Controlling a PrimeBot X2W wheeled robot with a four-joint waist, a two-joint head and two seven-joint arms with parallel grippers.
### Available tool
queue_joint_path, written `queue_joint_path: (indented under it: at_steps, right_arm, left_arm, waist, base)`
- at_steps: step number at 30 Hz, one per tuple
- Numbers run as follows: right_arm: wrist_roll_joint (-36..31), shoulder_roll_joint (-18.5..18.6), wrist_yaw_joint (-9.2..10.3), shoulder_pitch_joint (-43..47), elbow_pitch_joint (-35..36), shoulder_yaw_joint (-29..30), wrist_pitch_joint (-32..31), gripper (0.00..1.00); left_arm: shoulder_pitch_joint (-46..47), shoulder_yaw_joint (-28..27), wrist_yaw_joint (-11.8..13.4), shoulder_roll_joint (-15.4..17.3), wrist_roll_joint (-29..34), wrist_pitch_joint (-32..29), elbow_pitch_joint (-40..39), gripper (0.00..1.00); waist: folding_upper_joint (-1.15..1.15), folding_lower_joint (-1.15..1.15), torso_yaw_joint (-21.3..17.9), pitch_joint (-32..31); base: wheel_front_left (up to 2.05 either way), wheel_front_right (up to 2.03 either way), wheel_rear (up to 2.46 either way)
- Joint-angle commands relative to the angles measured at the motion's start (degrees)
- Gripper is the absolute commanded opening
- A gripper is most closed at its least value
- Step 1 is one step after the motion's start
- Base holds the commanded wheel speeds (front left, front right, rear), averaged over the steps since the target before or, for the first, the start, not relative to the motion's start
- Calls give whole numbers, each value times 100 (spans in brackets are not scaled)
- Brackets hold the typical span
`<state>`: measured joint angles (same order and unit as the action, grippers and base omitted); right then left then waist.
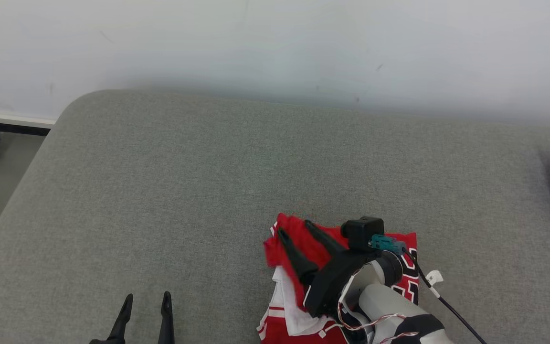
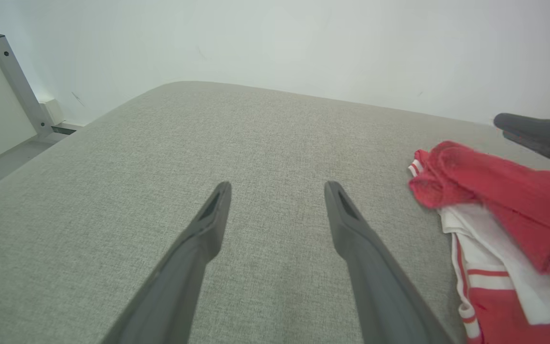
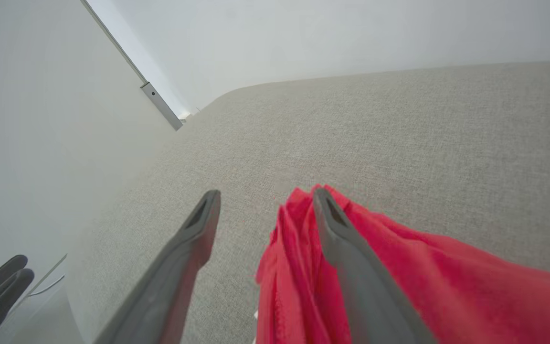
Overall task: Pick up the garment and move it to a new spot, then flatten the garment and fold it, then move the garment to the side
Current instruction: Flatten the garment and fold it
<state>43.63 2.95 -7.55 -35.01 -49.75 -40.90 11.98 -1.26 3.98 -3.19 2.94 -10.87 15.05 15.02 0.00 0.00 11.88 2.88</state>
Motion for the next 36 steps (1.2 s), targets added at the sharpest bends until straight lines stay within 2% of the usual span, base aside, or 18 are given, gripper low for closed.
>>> queue_joint_path:
  at_steps: [1, 6, 7, 8, 9, 13, 22, 23, 24, 25, 31, 36]
  right_arm:
    - [34, -14, 16, -85, -17, -22, 87, 100]
    - [-192, -11, 17, -245, 32, 228, 301, 100]
    - [-563, 246, 17, -191, 353, 829, 320, 100]
    - [-699, 312, 17, -54, 515, 1043, 317, 100]
    - [-1109, 497, 17, 313, 1024, 1699, 318, 100]
    - [-1498, 647, 17, 862, 1550, 2349, 320, 100]
    - [-1917, 672, 17, 1881, 2179, 2658, 314, 100]
    - [-1909, 633, 16, 1978, 2210, 2636, 315, 78]
    - [-1906, 599, 16, 2055, 2234, 2580, 314, 22]
    - [-1919, 571, 16, 2119, 2242, 2527, 315, 0]
    - [-2006, 356, 17, 2193, 2059, 2245, 314, 0]
    - [-2106, 163, 16, 1953, 1505, 2175, 315, 0]
  left_arm:
    - [-11, -9, 19, -10, -52, 16, 11, 100]
    - [-109, -86, 33, -10, -10, 16, -57, 100]
    - [-153, -151, 47, -10, 23, 16, -129, 100]
    - [-178, -178, 51, -9, 37, 16, -153, 100]
    - [-224, -210, 36, -10, 81, 16, -208, 100]
    - [-218, -243, 20, -10, 100, 16, -242, 100]
    - [-240, -214, 15, -10, 120, 16, -282, 100]
    - [-242, -202, 15, -10, 120, 16, -287, 100]
    - [-245, -193, 16, -10, 122, 16, -294, 100]
    - [-245, -187, 17, -9, 123, 16, -297, 100]
    - [-228, -154, -8, -10, 138, 16, -318, 100]
    - [-175, -88, -19, -9, 154, 16, -322, 100]
  waist:
    - [0, 0, -36, -23]
    - [0, 0, -185, -95]
    - [0, 0, -285, -122]
    - [0, 0, -323, -131]
    - [0, 0, -412, -139]
    - [0, 0, -502, -141]
    - [0, 0, -517, -160]
    - [0, 0, -500, -161]
    - [0, 0, -481, -161]
    - [0, 0, -458, -160]
    - [0, 0, -257, -136]
    - [0, 0, -30, -104]
  base:
    - [0, 0, 0]
    - [0, 0, 0]
    - [0, 0, 0]
    - [0, 0, 0]
    - [0, 0, 0]
    - [0, 0, 0]
    - [0, 0, 0]
    - [0, 0, 0]
    - [0, 0, 0]
    - [0, 0, 0]
    - [0, 0, 0]
    - [0, 0, 0]
